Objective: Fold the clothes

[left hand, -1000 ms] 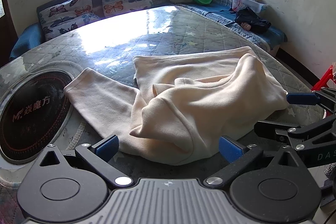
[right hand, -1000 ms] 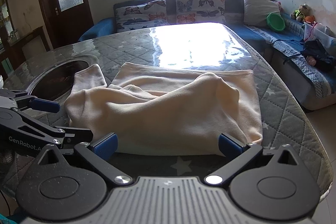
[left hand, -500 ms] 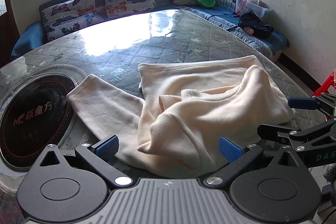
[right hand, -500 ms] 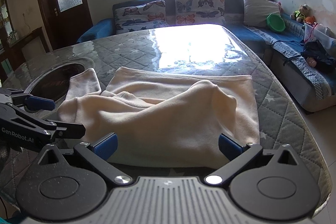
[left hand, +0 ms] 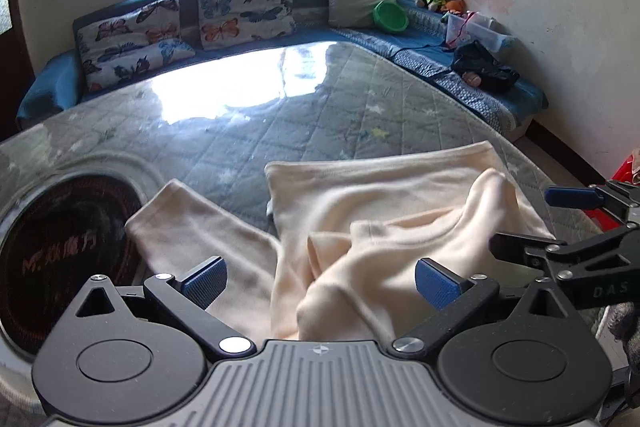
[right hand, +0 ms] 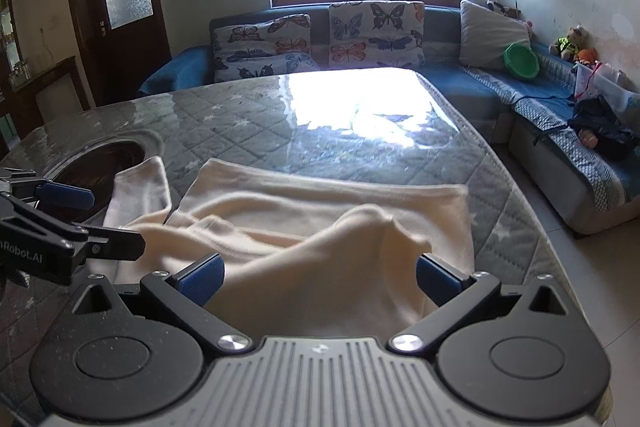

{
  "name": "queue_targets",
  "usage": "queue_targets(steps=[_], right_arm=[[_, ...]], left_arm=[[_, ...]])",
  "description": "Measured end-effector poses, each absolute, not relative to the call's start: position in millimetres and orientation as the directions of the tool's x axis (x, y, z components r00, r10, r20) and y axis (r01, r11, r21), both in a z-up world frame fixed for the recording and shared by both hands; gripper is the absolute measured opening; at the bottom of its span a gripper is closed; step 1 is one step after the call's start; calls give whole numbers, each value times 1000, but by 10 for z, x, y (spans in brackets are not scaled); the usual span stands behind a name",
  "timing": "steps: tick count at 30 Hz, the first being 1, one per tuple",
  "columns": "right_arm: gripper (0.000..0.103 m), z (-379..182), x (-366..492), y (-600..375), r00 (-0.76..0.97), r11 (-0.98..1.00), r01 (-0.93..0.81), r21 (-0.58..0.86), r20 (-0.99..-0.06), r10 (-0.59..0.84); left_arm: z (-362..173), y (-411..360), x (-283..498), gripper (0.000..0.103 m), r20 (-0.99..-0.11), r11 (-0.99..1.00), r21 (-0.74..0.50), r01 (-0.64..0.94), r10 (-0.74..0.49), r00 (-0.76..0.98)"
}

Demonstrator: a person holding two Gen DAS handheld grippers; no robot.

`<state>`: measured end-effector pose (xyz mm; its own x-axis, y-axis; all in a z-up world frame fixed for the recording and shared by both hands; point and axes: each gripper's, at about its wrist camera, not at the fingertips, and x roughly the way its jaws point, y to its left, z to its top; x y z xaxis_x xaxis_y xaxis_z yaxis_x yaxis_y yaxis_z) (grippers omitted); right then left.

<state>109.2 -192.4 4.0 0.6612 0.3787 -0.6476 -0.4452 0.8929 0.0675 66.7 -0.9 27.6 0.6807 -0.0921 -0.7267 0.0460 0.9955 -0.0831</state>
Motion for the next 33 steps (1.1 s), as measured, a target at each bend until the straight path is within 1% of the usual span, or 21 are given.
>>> queue_targets(steps=[1, 3, 4, 8, 9, 11, 12, 14, 15, 16, 17, 18, 21, 23, 24, 25, 26, 27, 29, 31, 33], right_arm=[[103, 37, 1126, -1915, 664, 894, -443, 67, -646, 377], [103, 15, 1205, -1899, 666, 896, -438, 71, -644, 376], [103, -3, 1240, -1891, 668, 899, -433, 68, -644, 371], [103, -91, 1375, -1860, 665, 906, -417, 76, -654, 361], [103, -117, 1406, -1854, 661, 907, -414, 79, -658, 359], [103, -169, 1467, -1842, 655, 909, -409, 84, -666, 357], [103, -193, 1493, -1835, 652, 909, -407, 86, -670, 355], [103, -227, 1514, -1819, 648, 909, -408, 82, -676, 352], [103, -239, 1523, -1819, 646, 909, -408, 82, -678, 351], [103, -246, 1529, -1821, 645, 910, -407, 84, -679, 351], [103, -254, 1537, -1825, 643, 910, -406, 87, -680, 352], [101, -262, 1551, -1832, 639, 909, -407, 93, -682, 356], [91, -284, 1569, -1841, 632, 909, -404, 99, -688, 356], [85, -295, 1573, -1846, 629, 909, -403, 102, -691, 357], [79, -295, 1572, -1848, 629, 909, -403, 104, -690, 358], [75, -293, 1568, -1852, 630, 910, -402, 105, -690, 358], [70, -290, 1565, -1858, 630, 910, -400, 107, -689, 358], [62, -282, 1560, -1872, 630, 910, -399, 111, -688, 360], [55, -267, 1548, -1902, 631, 910, -397, 119, -685, 365], [42, -247, 1516, -1942, 631, 906, -404, 128, -678, 377], [35, -207, 1464, -1999, 639, 905, -403, 140, -665, 387]], left_arm=[[271, -12, 688, 95, -724, 995, -85, 51, -97, 683], [261, -19, 729, 92, -719, 994, -90, 62, -108, 686], [256, -23, 750, 87, -717, 993, -93, 67, -113, 688], [225, -48, 823, 80, -710, 990, -104, 93, -139, 690], [209, -63, 830, 77, -711, 989, -107, 106, -150, 687], [182, -99, 835, 76, -714, 986, -106, 127, -165, 681], [169, -121, 835, 72, -715, 985, -105, 136, -169, 678], [142, -141, 843, 69, -721, 984, -104, 144, -174, 670], [130, -149, 846, 64, -724, 984, -104, 147, -176, 667], [117, -156, 848, 61, -727, 983, -105, 149, -178, 664], [105, -164, 850, 60, -729, 983, -106, 152, -180, 660], [93, -161, 847, 56, -732, 982, -107, 153, -182, 657], [72, -159, 845, 43, -736, 982, -107, 156, -184, 651], [71, -142, 844, 37, -735, 982, -111, 154, -185, 652], [74, -131, 843, 32, -735, 981, -115, 154, -188, 652], [77, -121, 843, 26, -734, 981, -118, 154, -191, 652], [84, -117, 841, 22, -732, 980, -122, 158, -196, 652], [93, -113, 831, 20, -729, 979, -126, 163, -202, 654], [119, -105, 797, 16, -720, 975, -135, 178, -220, 658], [155, -96, 750, 14, -706, 969, -147, 200, -245, 664], [192, -86, 702, 13, -692, 962, -159, 223, -269, 670]])
